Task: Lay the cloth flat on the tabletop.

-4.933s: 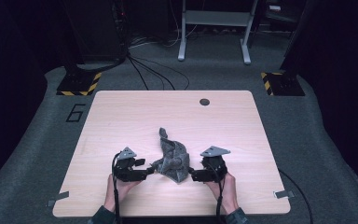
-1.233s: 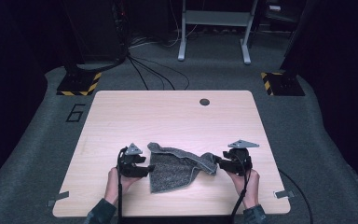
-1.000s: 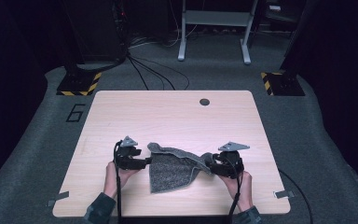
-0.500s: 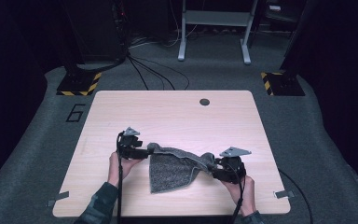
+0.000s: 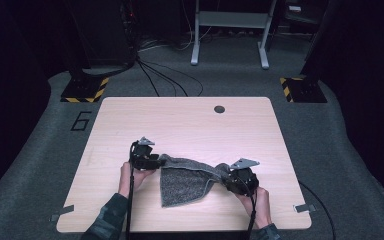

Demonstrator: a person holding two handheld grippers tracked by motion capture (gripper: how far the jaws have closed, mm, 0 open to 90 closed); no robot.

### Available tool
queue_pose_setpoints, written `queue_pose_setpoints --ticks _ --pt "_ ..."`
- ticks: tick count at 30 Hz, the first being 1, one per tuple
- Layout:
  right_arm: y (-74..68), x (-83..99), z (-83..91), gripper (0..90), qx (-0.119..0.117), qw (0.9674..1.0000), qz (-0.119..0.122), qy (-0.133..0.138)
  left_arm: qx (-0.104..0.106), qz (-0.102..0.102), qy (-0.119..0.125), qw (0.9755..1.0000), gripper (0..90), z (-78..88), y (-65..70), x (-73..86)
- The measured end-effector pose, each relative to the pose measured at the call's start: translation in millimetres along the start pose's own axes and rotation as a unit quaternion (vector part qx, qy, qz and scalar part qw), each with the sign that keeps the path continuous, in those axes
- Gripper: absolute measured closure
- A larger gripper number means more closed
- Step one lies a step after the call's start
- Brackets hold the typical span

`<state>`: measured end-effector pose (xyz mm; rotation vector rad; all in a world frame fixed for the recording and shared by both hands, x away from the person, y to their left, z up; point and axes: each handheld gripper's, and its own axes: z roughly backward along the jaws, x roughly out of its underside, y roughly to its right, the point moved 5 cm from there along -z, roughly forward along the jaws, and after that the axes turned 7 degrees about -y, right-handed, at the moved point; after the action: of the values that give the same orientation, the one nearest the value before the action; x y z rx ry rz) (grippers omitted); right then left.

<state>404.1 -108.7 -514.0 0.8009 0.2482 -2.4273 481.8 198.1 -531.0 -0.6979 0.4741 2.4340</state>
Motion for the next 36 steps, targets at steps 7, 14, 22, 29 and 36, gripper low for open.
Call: queue_pose_setpoints --ticks 7,14,22,29,36 --pt "-2.0 2.6 -5.8 69.0 -0.004 1.0000 0.002 -0.005 0.006 0.013 -0.012 0.9998 50.5 -5.6 1.4 12.6" --pt "1.7 1.1 -14.0 89.5 0.009 0.9999 -0.006 -0.008 0.000 -0.002 -0.021 0.9998 71.0 -8.9 2.7 16.1" --pt "9.0 1.8 -2.4 76.5 0.000 0.9997 -0.022 0.012 0.003 -0.010 -0.018 0.9998 82.0 -8.5 3.4 15.9" --pt "13.8 19.5 0.1 54.5 -0.021 0.9985 -0.050 0.007 0.007 -0.002 -0.019 0.9998 71.2 -5.5 3.3 18.6" --pt "7.1 24.8 -12.0 51.6 -0.020 0.9987 -0.045 -0.009 0.008 -0.010 -0.026 0.9996 66.1 -6.5 6.6 19.6"
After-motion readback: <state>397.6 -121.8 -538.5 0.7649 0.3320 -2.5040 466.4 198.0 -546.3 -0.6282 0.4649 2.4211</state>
